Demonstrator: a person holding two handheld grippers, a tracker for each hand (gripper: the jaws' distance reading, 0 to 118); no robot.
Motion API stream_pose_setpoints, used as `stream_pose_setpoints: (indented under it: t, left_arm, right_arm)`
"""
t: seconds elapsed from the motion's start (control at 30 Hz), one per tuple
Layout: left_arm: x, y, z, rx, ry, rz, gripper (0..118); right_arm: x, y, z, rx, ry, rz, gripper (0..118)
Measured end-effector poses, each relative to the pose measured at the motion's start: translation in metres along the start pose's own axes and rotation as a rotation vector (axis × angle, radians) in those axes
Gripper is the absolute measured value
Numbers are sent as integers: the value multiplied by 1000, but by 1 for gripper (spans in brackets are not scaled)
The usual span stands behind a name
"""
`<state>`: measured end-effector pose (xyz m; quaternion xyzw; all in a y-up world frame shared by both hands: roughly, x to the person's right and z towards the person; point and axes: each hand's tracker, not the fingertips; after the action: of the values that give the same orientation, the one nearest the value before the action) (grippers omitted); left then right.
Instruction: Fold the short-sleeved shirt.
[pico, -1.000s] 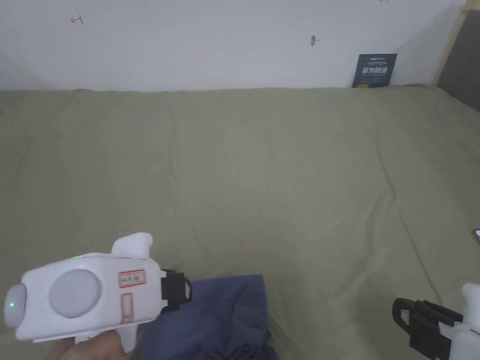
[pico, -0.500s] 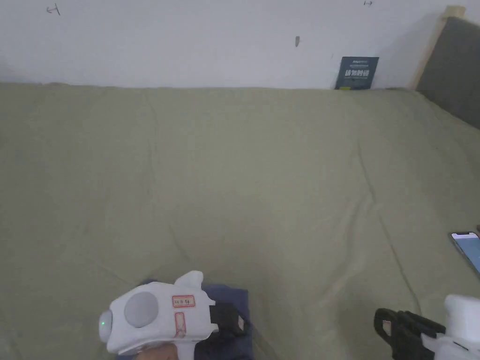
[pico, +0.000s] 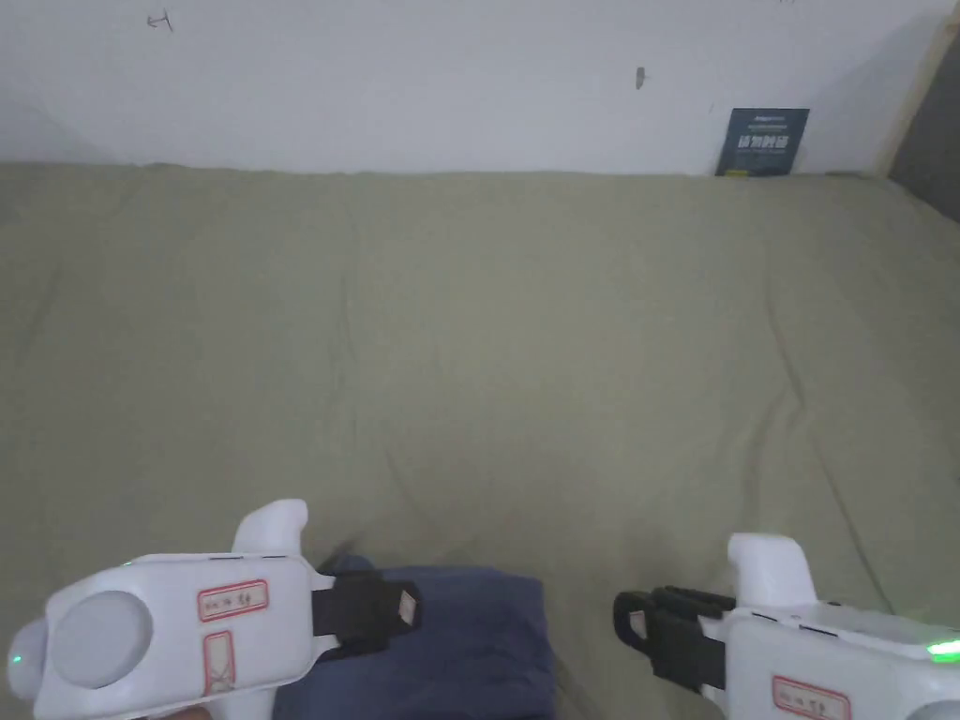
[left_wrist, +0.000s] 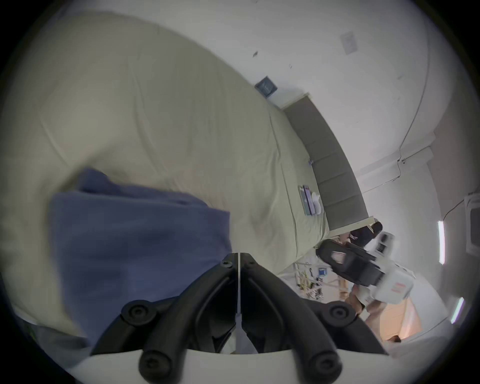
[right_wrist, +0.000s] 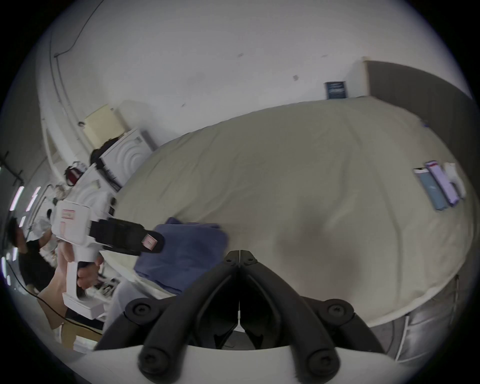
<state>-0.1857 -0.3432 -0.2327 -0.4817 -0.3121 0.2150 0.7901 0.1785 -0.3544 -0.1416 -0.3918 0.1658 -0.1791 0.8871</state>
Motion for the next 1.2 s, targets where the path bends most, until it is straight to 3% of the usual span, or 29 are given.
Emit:
stream_pose_setpoints:
  t: [0.2, 0.27, 0.33, 0.4, 0.47, 0.5, 0.57, 0.6, 0.63, 0.67, 0.7, 0.73, 0.77, 0.93, 1.07, 1.13, 1.17, 1.2]
  left_arm:
    - [-58, 0, 37, 24, 234, 27, 0]
    - [-77, -2, 34, 4, 219, 60, 0]
    - [-93, -3, 27, -24, 182, 107, 0]
    - [-100, -4, 19, -42, 168, 105, 0]
    - [-107, -5, 13, -77, 134, 115, 1]
    - [-110, -5, 11, -83, 97, 128, 2]
    - [-114, -5, 6, -96, 31, 144, 6]
    - [-116, -5, 4, -81, -7, 141, 17]
    - [-119, -4, 1, -79, -60, 152, 49]
    - [-117, -3, -2, -107, -96, 144, 63]
    - [-117, -2, -10, -158, -105, 128, 63]
    - [-117, -4, -19, -191, -115, 121, 106]
    - [-117, -5, -21, -185, -139, 117, 118]
    - [-127, -6, -59, -186, -250, 192, 118]
    - [-130, -5, -83, -189, -394, 193, 118]
    - [-130, -6, -89, -185, -398, 173, 118]
    - [-129, -7, -91, -187, -410, 156, 112]
    - [-129, -3, -91, -177, -395, 130, 91]
  right_arm:
    - [1, 4, -95, -157, 298, -202, 1]
    - [8, -2, -118, -207, 352, -248, 1]
    - [18, -14, -134, -266, 386, -290, 1]
    - [30, -26, -145, -307, 336, -297, 1]
    - [45, -31, -146, -278, 439, -403, 1]
    - [47, -29, -144, -277, 432, -432, 1]
    - [49, -28, -142, -276, 424, -404, 1]
    - [49, -27, -143, -285, 431, -389, 1]
    - [50, -26, -144, -289, 432, -387, 1]
    - [51, -25, -144, -292, 435, -392, 1]
    - [50, -26, -144, -296, 440, -400, 1]
    - [50, -26, -144, -297, 442, -399, 1]
    - [51, -26, -144, -297, 447, -398, 1]
    - [58, -30, -146, -300, 489, -449, 1]
    - [60, -32, -147, -300, 501, -471, 1]
    - [59, -31, -147, -302, 505, -470, 1]
    - [59, -31, -147, -303, 506, -470, 1]
    - [59, -31, -147, -301, 508, -472, 1]
